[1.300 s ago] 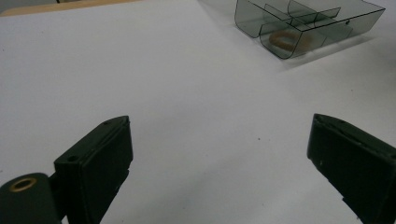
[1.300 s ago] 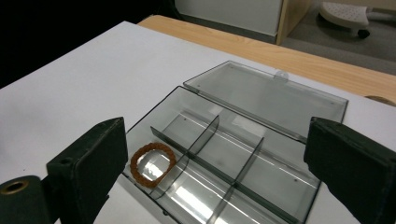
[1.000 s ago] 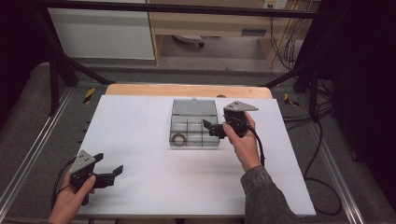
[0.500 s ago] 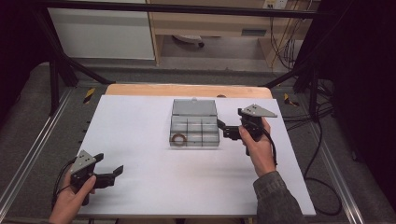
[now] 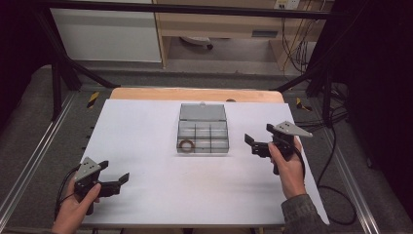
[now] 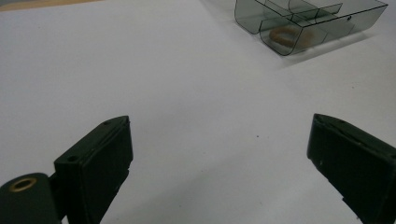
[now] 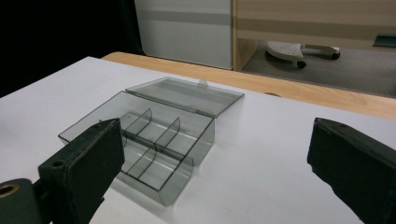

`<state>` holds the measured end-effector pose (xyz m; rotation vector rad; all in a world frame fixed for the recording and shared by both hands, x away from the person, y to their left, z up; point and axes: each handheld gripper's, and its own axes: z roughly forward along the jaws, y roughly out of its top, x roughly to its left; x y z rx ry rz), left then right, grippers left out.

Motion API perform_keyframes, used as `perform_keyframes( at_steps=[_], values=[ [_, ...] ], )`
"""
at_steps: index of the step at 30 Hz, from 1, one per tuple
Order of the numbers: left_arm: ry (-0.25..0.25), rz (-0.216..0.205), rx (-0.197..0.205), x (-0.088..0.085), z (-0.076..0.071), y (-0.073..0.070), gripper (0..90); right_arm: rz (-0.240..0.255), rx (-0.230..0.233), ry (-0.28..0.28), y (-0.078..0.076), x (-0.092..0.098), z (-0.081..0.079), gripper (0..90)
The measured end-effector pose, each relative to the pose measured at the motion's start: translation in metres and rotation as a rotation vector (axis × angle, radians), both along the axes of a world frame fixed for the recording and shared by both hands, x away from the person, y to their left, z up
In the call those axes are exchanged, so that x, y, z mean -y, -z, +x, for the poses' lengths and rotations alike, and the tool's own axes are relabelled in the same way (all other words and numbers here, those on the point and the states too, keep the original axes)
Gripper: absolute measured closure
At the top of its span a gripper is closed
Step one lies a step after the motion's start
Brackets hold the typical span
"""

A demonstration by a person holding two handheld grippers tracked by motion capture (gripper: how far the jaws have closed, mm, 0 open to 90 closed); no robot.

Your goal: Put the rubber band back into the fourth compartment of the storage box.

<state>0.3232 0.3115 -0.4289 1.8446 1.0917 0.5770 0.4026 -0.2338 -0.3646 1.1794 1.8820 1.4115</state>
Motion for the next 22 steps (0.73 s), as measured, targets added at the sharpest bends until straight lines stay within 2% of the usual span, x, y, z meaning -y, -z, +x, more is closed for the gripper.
perform_keyframes(
  at_steps=[2,6,12,19,22],
  values=[
    [-0.004,0.004,0.005,0.000,0.000,-0.001,6.6,-0.007,-0.007,0.006,0.005,0.005,-0.004,3.8],
    [-0.014,-0.014,0.023,-0.001,-0.001,-0.002,6.6,-0.012,-0.018,0.014,0.020,0.014,-0.017,3.7],
    [-0.022,-0.018,0.023,-0.002,-0.001,-0.002,6.6,-0.090,-0.016,0.012,0.043,0.021,-0.034,2.9],
    [-0.017,-0.016,0.021,-0.001,-0.001,-0.003,6.6,-0.114,-0.051,0.013,0.063,0.023,-0.050,3.1],
    [-0.016,-0.016,0.020,-0.001,-0.001,-0.003,6.6,-0.146,-0.093,0.032,0.073,0.024,-0.050,3.2]
  ],
)
